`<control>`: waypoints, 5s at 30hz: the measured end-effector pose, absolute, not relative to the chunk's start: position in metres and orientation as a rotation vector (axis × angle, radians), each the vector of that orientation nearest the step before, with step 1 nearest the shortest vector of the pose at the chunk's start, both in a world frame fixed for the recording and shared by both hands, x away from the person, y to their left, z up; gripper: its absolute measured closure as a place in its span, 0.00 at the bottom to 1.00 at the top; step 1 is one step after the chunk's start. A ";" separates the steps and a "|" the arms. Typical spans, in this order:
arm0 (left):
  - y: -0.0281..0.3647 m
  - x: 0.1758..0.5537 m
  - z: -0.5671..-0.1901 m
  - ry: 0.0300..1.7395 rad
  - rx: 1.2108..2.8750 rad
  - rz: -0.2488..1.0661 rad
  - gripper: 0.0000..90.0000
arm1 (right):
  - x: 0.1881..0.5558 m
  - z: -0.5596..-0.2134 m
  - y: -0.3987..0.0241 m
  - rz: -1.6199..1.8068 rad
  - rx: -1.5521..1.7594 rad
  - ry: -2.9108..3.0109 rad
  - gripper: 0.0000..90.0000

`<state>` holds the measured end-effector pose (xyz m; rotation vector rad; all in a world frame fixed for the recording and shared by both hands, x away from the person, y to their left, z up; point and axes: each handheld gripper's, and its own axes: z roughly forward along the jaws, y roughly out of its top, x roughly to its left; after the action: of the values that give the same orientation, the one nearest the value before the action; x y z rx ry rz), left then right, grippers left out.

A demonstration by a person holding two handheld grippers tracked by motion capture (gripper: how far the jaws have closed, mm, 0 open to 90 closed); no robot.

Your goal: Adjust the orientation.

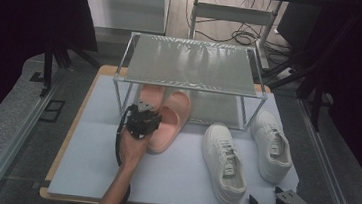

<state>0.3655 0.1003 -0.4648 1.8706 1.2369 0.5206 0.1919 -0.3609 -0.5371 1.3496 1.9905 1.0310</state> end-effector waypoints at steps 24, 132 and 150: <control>0.125 0.293 -0.496 1.162 1.956 0.416 1.00 | 0.192 -0.537 -0.361 1.032 1.352 1.989 0.00; 0.051 0.396 -0.514 1.212 1.990 0.449 0.99 | 0.192 -0.537 -0.361 1.032 1.348 1.991 0.00; 0.043 0.415 -0.521 1.249 2.002 0.430 0.99 | 0.192 -0.537 -0.361 1.034 1.348 1.991 0.00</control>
<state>0.4148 0.0434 -0.5207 2.0017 1.2494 0.4300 0.1916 -0.3610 -0.5371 1.3483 1.9907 1.0338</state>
